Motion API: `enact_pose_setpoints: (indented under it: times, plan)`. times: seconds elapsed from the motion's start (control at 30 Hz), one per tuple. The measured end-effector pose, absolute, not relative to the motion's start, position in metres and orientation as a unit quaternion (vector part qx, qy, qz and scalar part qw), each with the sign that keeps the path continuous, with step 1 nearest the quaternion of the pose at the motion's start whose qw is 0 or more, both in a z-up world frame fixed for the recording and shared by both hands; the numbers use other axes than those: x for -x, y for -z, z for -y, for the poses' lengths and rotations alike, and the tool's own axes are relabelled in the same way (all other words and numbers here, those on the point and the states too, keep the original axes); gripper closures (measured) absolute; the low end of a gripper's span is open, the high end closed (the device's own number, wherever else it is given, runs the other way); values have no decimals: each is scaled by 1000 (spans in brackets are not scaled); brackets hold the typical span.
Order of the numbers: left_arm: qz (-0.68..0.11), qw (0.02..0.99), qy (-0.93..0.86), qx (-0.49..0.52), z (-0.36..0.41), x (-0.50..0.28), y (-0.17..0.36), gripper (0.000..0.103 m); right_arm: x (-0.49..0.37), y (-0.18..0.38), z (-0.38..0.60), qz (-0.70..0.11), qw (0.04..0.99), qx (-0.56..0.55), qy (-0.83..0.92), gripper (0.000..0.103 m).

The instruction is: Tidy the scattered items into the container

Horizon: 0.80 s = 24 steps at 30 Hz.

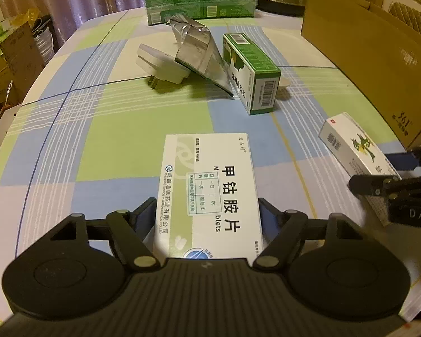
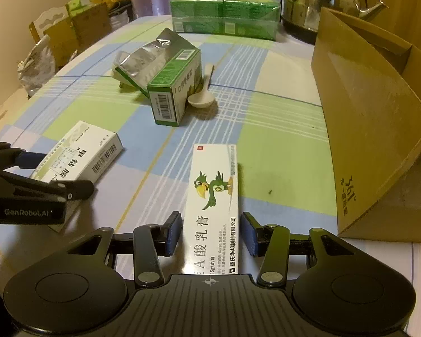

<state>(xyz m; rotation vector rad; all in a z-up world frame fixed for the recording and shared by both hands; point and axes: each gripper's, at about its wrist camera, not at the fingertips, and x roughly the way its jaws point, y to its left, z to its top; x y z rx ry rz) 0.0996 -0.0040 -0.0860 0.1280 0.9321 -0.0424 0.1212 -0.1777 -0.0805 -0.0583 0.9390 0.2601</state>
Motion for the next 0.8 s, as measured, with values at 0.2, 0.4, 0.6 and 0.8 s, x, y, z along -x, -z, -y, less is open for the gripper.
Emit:
enact_pose_setpoints:
  times: [0.2,0.4,0.6,0.8]
  plan:
    - [-448,891,25,-71,8,-97,81,36,-119,78,182,-453,882,22,-124,68]
    - [-437,896,31,-77,16,-88,67,36,-107,62,186,-439,891,14,-119,68]
    - [-415,905,40,-81,26,-78,45,36,-94,40,191,-420,901,1,-108,68]
    - [-391,915,51,-83,38,-70,23,36,-82,14,196,-394,914,-5,-101,68]
